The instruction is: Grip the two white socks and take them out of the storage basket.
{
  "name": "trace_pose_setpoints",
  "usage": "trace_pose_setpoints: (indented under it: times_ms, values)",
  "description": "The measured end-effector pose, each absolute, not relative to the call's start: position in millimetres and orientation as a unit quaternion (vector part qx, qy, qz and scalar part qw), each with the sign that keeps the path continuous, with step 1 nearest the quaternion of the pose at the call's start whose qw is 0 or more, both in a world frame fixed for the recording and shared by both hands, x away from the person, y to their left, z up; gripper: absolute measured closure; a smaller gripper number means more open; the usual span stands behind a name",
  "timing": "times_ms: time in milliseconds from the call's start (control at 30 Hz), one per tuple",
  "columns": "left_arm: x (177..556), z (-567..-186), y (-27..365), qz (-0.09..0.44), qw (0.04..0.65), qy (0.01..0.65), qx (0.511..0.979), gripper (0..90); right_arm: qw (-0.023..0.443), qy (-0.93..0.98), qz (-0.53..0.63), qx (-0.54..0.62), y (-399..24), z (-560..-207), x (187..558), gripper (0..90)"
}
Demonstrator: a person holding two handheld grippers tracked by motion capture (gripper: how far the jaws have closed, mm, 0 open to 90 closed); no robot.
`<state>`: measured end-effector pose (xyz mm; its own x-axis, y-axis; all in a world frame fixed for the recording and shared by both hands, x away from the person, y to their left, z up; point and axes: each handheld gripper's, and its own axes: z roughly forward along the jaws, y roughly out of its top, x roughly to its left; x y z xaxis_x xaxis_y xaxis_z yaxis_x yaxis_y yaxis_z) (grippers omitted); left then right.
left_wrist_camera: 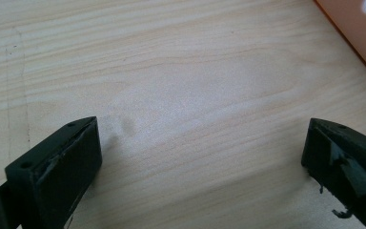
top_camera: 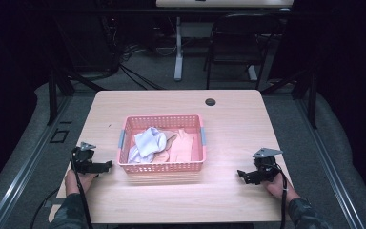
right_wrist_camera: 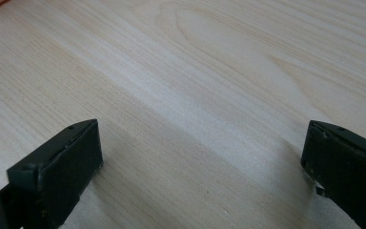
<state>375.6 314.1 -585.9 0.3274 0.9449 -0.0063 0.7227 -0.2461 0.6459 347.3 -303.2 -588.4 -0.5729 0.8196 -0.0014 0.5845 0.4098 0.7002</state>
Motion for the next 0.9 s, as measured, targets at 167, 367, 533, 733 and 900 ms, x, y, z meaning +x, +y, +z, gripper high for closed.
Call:
trace_pose_setpoints:
  times_ms: [167, 367, 533, 733, 900]
  values:
    - [375.6, -586.0, 314.1, 0.197, 0.282, 0.545, 0.764, 0.0, 0.174, 0.821, 0.336, 0.429, -303.0, -588.4, 347.3, 0.0]
    - [376.1, -586.0, 313.7, 0.199, 0.28, 0.546, 0.764, 0.0, 0.176, 0.821, 0.334, 0.428, -303.2, -588.4, 346.9, 0.0]
    - [376.3, -585.7, 313.9, 0.198, 0.279, 0.545, 0.765, 0.0, 0.175, 0.822, 0.334, 0.427, -303.3, -588.3, 347.0, 0.0]
    - [378.2, -584.0, 313.1, 0.191, 0.271, 0.548, 0.768, 0.0, 0.175, 0.822, 0.335, 0.427, -303.5, -588.4, 346.9, 0.0]
    - [380.0, -581.1, 313.5, 0.179, 0.261, 0.549, 0.773, 0.1, 0.173, 0.822, 0.335, 0.426, -303.5, -588.3, 347.0, 0.0]
